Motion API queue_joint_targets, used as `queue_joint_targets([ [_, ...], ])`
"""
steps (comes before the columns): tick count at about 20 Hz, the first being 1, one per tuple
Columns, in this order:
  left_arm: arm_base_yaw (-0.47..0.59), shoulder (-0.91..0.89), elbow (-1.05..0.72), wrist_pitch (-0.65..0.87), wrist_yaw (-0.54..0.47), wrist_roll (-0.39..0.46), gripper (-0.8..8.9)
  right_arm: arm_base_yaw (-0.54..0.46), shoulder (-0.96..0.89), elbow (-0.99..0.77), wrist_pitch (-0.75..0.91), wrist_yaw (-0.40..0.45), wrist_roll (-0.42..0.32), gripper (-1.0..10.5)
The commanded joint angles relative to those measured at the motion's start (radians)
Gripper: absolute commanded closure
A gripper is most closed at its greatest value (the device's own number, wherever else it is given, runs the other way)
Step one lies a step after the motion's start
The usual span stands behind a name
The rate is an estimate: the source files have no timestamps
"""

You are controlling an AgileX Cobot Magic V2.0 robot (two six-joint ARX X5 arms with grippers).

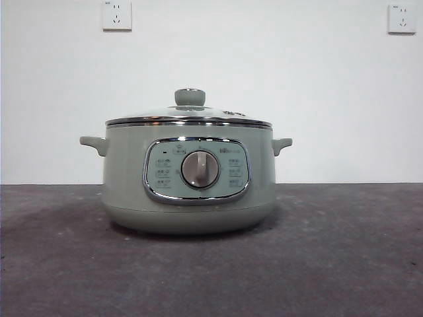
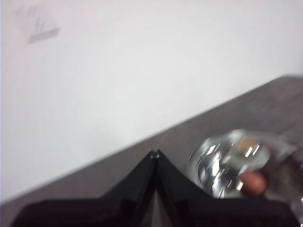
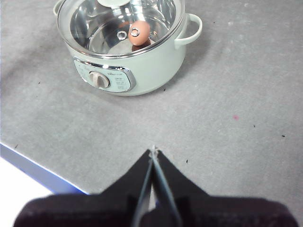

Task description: Pick up the egg,open the lid,put the egg in the pot,close the lid

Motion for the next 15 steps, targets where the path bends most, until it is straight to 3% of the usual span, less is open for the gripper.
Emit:
queue_joint_targets([
  [1, 0.027, -0.117, -0.232, 0.087, -0.01, -0.008, 8.16, 0.002, 0.0, -0.008, 0.004, 0.0, 0.011, 9.5],
  [5, 0.053, -0.315, -0.575, 0.243, -0.013, -0.084, 8.16, 0.002, 0.0, -0.008, 0.004, 0.0, 0.011, 9.5],
  [8, 0.068, -0.431, -0.746, 0.273, -0.024, -0.151, 8.16, 0.002, 0.0, -0.008, 0.004, 0.0, 0.011, 9.5],
  [12, 0.07, -0.547, -0.88, 0.272, -0.115, -0.213, 8.16, 0.002, 0.0, -0.008, 0.004, 0.0, 0.011, 9.5],
  [15, 0.071, -0.605, -0.94, 0.268, -0.117, -0.244, 8.16, 0.002, 0.0, -0.008, 0.004, 0.001, 0.011, 9.5],
])
